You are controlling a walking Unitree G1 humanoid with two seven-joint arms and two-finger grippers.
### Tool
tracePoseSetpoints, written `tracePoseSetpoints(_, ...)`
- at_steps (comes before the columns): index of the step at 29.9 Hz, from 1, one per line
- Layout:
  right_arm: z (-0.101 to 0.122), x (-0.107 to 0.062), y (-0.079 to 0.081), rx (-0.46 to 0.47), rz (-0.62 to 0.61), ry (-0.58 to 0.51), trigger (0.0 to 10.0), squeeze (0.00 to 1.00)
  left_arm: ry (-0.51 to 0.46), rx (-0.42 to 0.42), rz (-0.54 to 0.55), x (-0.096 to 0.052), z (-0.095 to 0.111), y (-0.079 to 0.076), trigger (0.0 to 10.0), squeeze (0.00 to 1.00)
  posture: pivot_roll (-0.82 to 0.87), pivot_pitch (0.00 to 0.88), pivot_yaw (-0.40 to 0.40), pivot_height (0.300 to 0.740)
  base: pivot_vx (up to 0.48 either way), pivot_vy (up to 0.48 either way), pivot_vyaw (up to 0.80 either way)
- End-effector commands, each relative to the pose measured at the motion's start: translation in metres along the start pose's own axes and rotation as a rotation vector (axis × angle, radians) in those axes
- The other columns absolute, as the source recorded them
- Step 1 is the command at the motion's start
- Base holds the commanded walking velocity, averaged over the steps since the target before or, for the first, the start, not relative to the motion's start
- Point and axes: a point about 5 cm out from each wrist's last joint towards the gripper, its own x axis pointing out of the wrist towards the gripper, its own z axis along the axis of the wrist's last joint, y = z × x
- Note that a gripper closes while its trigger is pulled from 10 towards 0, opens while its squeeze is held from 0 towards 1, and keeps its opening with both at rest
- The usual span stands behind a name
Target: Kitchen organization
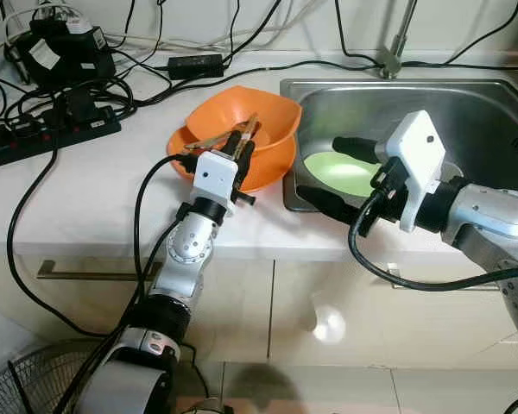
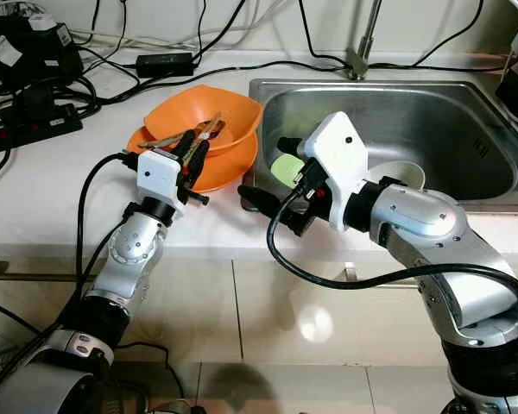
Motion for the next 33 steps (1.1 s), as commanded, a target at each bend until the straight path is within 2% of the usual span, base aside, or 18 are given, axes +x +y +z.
tracePoseSetpoints(1,0.000,0.004,0.001,-0.015,0.017,-0.005,10.0,0.00,-0.027,-0.003,0.002,0.004,0.006,0.005,0.0,0.00,-0.07,0.049,0.039,0.740,0.000,0.000,0.00)
tracePoseSetpoints(7,-0.003,0.006,0.001,-0.024,0.022,0.001,10.0,0.00,-0.053,-0.001,-0.005,0.007,0.012,0.008,0.0,0.00,-0.07,0.045,0.043,0.740,0.000,0.000,0.00)
tracePoseSetpoints(13,-0.005,0.014,-0.007,-0.019,0.008,-0.010,10.0,0.00,-0.214,0.039,-0.035,0.014,0.052,0.019,0.0,0.00,-0.05,0.038,0.055,0.740,0.000,0.000,0.00)
tracePoseSetpoints(15,-0.006,0.015,-0.008,-0.016,0.007,-0.012,10.0,0.00,-0.230,0.046,-0.043,0.015,0.056,0.020,0.0,0.00,-0.05,0.038,0.055,0.740,0.000,0.000,0.00)
tracePoseSetpoints(17,-0.007,0.020,-0.012,0.003,0.004,-0.023,10.0,0.00,-0.295,0.098,-0.071,0.014,0.072,0.026,0.0,0.00,-0.03,0.034,0.059,0.740,0.000,0.000,0.00)
tracePoseSetpoints(19,-0.007,0.021,-0.012,0.008,0.003,-0.027,10.0,0.00,-0.309,0.109,-0.077,0.014,0.075,0.027,0.0,0.00,-0.03,0.033,0.062,0.740,0.000,0.000,0.00)
tracePoseSetpoints(21,-0.007,0.027,-0.017,0.078,-0.010,-0.056,10.0,0.00,-0.367,0.175,-0.112,0.014,0.091,0.030,0.0,0.00,-0.02,0.029,0.066,0.740,0.000,0.000,0.00)
tracePoseSetpoints(22,-0.007,0.027,-0.017,0.078,-0.010,-0.056,10.0,0.00,-0.367,0.175,-0.112,0.014,0.091,0.030,0.0,0.00,-0.02,0.029,0.066,0.740,0.000,0.000,0.00)
tracePoseSetpoints(23,-0.007,0.029,-0.020,0.138,-0.019,-0.080,10.0,0.00,-0.386,0.211,-0.141,0.013,0.095,0.029,0.0,0.00,-0.01,0.027,0.067,0.740,0.000,0.000,0.00)
tracePoseSetpoints(24,-0.007,0.029,-0.020,0.151,-0.020,-0.086,10.0,0.00,-0.387,0.217,-0.148,0.013,0.096,0.029,0.0,0.00,-0.01,0.027,0.067,0.740,0.000,0.000,0.00)
tracePoseSetpoints(27,-0.001,0.033,-0.028,0.289,-0.040,-0.144,10.0,0.00,-0.396,0.275,-0.206,0.007,0.091,0.023,0.0,0.00,-0.01,0.027,0.066,0.740,0.000,0.000,0.00)
tracePoseSetpoints(30,0.010,0.035,-0.040,0.466,-0.067,-0.244,10.0,0.00,-0.417,0.344,-0.283,-0.002,0.086,0.015,0.0,0.00,0.00,0.026,0.060,0.740,0.000,0.000,0.00)
tracePoseSetpoints(31,0.010,0.035,-0.040,0.466,-0.067,-0.244,10.0,0.00,-0.417,0.344,-0.283,-0.002,0.086,0.015,0.0,0.00,0.00,0.026,0.060,0.740,0.000,0.000,0.00)
tracePoseSetpoints(32,0.013,0.036,-0.044,0.522,-0.079,-0.282,10.0,0.00,-0.424,0.358,-0.314,-0.005,0.084,0.011,0.0,0.00,0.00,0.026,0.054,0.740,0.000,0.000,0.00)
tracePoseSetpoints(33,0.013,0.036,-0.044,0.522,-0.079,-0.282,10.0,0.00,-0.424,0.358,-0.314,-0.005,0.084,0.011,0.0,0.00,0.00,0.026,0.054,0.740,0.000,0.000,0.00)
